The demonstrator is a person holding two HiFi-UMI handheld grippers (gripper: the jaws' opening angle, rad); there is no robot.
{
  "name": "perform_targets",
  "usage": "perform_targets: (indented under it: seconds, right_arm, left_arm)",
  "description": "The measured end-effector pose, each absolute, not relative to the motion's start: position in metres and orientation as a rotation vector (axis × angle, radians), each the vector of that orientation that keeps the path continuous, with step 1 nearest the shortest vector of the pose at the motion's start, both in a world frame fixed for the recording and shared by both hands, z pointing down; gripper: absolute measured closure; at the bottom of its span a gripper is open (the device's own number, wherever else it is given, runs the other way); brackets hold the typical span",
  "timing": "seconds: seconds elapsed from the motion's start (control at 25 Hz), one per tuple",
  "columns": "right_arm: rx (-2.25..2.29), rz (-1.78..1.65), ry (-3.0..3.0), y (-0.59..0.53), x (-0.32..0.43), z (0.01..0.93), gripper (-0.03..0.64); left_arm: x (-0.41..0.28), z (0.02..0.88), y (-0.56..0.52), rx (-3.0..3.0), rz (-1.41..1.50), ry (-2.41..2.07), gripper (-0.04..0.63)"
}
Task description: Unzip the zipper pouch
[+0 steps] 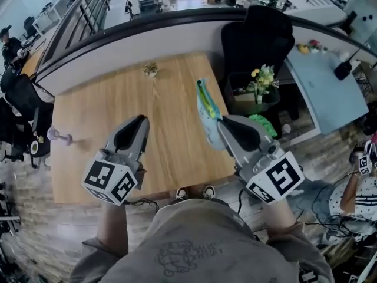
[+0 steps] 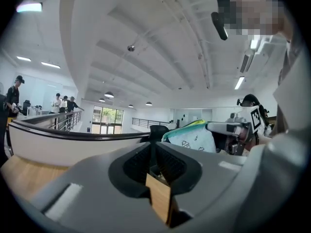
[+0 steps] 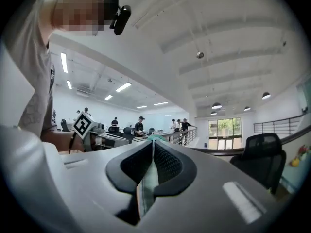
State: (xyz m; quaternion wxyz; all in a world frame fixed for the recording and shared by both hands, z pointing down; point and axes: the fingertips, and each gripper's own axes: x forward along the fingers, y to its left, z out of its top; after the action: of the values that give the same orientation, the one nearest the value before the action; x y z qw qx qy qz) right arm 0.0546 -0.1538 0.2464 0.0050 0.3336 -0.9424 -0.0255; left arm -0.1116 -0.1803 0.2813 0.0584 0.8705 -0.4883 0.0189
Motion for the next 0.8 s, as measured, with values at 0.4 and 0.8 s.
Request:
perform_targets:
  seconds: [0.4, 0.8]
  right_arm:
    - [1.367, -0.243, -2.891, -0.158, 0.066, 0.208, 0.597]
    - [1.369, -0.16, -2.867, -0.16, 0.065, 0.23, 0.597]
  left_arm:
    - [-0.121, 0.228, -0.165, 2.742, 0.058, -1.777, 0.595]
    - [-0.119, 0.259, -0.163, 2.682, 0.067, -1.792, 0.597]
